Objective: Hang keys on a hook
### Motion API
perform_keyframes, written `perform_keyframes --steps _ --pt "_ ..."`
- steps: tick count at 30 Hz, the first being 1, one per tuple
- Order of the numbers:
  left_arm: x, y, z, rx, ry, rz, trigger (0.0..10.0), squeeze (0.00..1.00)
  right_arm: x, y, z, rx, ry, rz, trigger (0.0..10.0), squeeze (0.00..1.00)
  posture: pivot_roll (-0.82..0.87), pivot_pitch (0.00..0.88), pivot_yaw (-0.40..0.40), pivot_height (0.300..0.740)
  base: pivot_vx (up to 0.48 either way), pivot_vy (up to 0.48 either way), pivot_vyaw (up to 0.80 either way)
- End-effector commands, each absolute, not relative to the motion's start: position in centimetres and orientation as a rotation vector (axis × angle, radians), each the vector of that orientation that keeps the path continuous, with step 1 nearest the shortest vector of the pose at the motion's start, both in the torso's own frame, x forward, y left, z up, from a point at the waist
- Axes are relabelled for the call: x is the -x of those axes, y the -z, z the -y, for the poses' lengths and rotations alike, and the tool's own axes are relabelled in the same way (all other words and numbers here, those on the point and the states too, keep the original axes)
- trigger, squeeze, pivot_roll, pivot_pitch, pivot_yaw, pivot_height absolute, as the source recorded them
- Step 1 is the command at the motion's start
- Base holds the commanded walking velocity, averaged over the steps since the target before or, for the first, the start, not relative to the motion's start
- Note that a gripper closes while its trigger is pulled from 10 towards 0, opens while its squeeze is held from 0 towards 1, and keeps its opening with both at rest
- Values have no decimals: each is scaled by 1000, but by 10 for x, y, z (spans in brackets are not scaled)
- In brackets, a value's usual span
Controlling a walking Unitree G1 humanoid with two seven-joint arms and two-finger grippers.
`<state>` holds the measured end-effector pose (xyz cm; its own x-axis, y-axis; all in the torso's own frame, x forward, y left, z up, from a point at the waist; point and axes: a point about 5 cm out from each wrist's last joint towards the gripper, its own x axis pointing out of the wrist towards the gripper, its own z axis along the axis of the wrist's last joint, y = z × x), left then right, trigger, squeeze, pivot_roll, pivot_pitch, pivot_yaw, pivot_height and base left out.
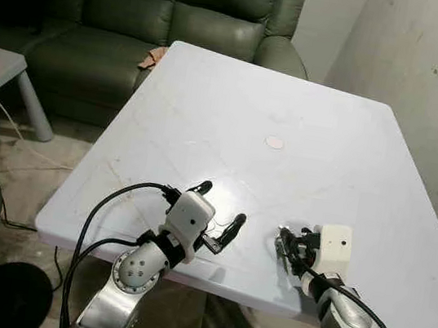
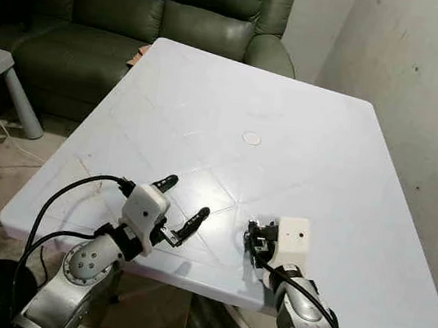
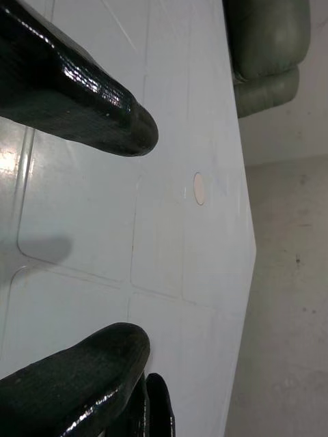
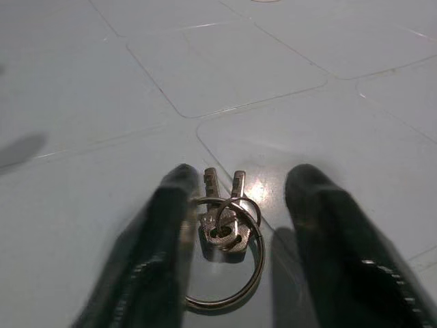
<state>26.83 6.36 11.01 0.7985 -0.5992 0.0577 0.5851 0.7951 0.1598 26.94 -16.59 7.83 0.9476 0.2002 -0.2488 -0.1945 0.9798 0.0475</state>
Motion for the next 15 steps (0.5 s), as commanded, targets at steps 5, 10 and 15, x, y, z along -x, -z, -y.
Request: perform_keyframes --steps 5,10,15 --pt "-269 -111 -60 -147 640 115 10000 0 -270 -77 167 -14 -188 -273 10000 1000 5 51 -101 711 0 0 0" --pt "-270 -112 -60 -147 641 116 10000 0 -270 -73 166 32 -200 -311 10000 984 5 50 -101 711 0 0 0" --pt "-269 -112 -60 -150 641 118 10000 0 -268 -72 164 33 -210 -323 10000 0 5 50 -101 711 0 0 0"
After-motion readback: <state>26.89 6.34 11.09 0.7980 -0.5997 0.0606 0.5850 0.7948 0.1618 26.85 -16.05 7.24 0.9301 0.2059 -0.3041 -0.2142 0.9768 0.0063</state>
